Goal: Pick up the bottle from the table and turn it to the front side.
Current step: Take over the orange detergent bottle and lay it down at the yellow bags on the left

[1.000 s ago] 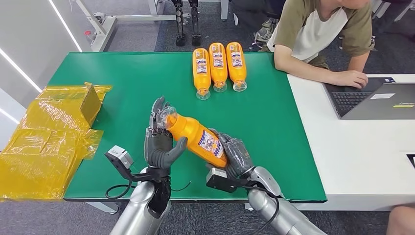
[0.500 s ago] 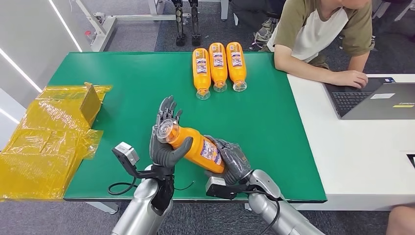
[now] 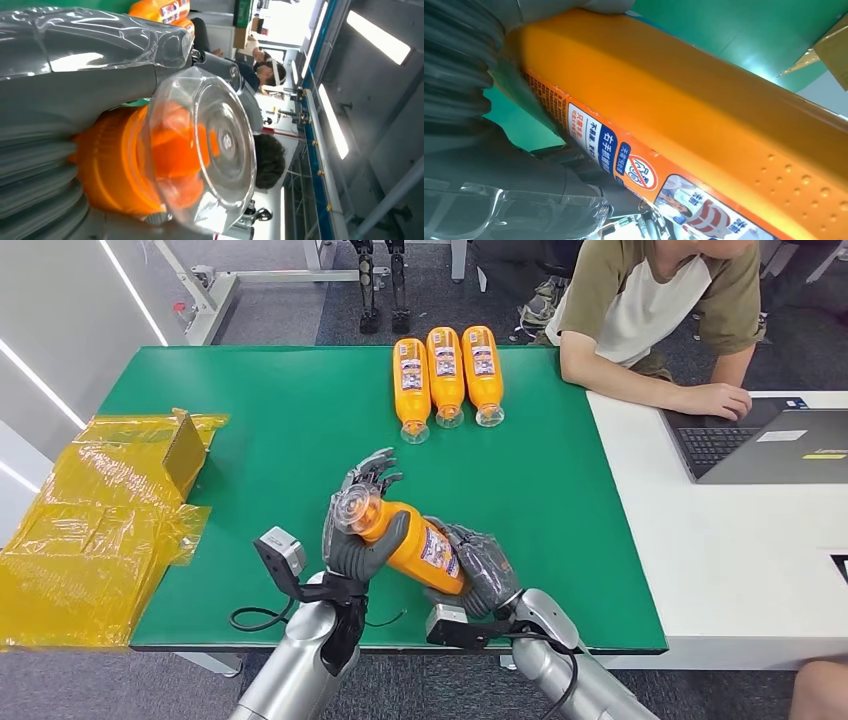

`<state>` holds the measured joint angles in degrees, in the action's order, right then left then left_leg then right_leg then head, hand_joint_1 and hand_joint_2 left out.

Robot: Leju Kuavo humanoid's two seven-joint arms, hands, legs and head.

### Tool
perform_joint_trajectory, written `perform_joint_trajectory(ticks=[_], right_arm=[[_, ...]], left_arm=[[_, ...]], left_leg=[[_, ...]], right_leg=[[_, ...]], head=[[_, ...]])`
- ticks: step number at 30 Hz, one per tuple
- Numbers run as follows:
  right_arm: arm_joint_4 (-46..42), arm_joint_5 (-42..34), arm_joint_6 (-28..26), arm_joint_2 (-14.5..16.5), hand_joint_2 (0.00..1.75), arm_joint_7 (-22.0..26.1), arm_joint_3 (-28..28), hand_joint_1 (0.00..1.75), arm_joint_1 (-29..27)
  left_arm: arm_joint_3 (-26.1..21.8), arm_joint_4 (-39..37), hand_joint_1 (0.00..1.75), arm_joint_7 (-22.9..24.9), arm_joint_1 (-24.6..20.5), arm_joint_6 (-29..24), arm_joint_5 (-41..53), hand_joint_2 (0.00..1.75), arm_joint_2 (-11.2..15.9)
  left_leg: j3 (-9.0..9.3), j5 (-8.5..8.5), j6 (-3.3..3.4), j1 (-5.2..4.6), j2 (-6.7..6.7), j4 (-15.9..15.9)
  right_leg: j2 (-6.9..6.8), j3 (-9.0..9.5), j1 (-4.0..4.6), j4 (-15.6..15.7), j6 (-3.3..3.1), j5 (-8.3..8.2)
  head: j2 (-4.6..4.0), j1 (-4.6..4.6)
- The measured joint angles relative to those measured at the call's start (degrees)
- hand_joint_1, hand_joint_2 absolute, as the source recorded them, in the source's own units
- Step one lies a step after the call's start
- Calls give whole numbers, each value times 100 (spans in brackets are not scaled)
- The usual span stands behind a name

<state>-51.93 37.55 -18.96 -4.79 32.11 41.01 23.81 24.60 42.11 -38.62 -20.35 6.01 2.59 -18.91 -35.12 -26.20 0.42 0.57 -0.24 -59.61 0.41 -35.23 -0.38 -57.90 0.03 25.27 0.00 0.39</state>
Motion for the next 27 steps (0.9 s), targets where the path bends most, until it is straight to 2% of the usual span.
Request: perform_joint_trajectory(ticks=[5,6,7,9,10,11,15,18,23,27], right_arm=[[-45,46,-101,0,175,-62,-39,175,-73],[-64,65,-123,0,175,-78,-48,165,-90],[-80,81,-146,0,175,-90,-55,143,-106],[-104,98,-208,2,175,-102,-71,56,-129],[-109,97,-251,7,175,-102,-82,21,-135],[-111,93,-307,15,175,-92,-90,0,-137],[-127,-80,-694,134,175,43,-97,0,-139],[-194,-476,-1055,252,175,224,-113,0,-146],[-439,-884,-1638,398,175,343,-145,0,-286],[-843,-777,-1926,431,175,214,-161,0,-665]], left_arm=[[21,1,175,32,-4,49,74,175,0],[22,1,175,33,-4,57,77,175,0],[23,1,175,34,-4,61,77,175,0],[23,1,175,34,-4,58,80,175,0],[23,2,175,34,-4,54,81,175,0],[23,3,175,34,-4,41,83,175,0],[23,14,175,43,-4,-77,64,175,0],[22,101,175,56,6,-287,28,175,8],[-50,613,175,293,105,-578,-189,175,105],[-277,1301,175,531,229,-1648,230,175,399]], left_leg=[[0,0,0,0,0,0],[-1,0,0,0,0,0],[-1,0,0,0,0,0],[-2,0,0,0,0,0],[-2,0,0,0,0,0],[-2,0,0,0,0,0],[-2,0,0,1,1,0],[-3,0,-1,1,0,1],[-4,0,-1,2,0,2],[-4,0,-1,3,-1,4]], right_leg=[[0,0,0,0,0,0],[0,0,0,0,0,0],[0,0,0,0,0,0],[0,0,0,0,0,0],[0,0,0,0,0,0],[0,0,0,0,0,0],[1,-2,1,-1,0,0],[-1,-3,1,-4,0,0],[0,-3,1,-5,-1,1],[-2,-4,2,-5,-8,6]], head=[[0,1],[0,1],[0,0],[0,0],[0,0],[0,0],[0,0],[0,0],[0,1],[0,0]])
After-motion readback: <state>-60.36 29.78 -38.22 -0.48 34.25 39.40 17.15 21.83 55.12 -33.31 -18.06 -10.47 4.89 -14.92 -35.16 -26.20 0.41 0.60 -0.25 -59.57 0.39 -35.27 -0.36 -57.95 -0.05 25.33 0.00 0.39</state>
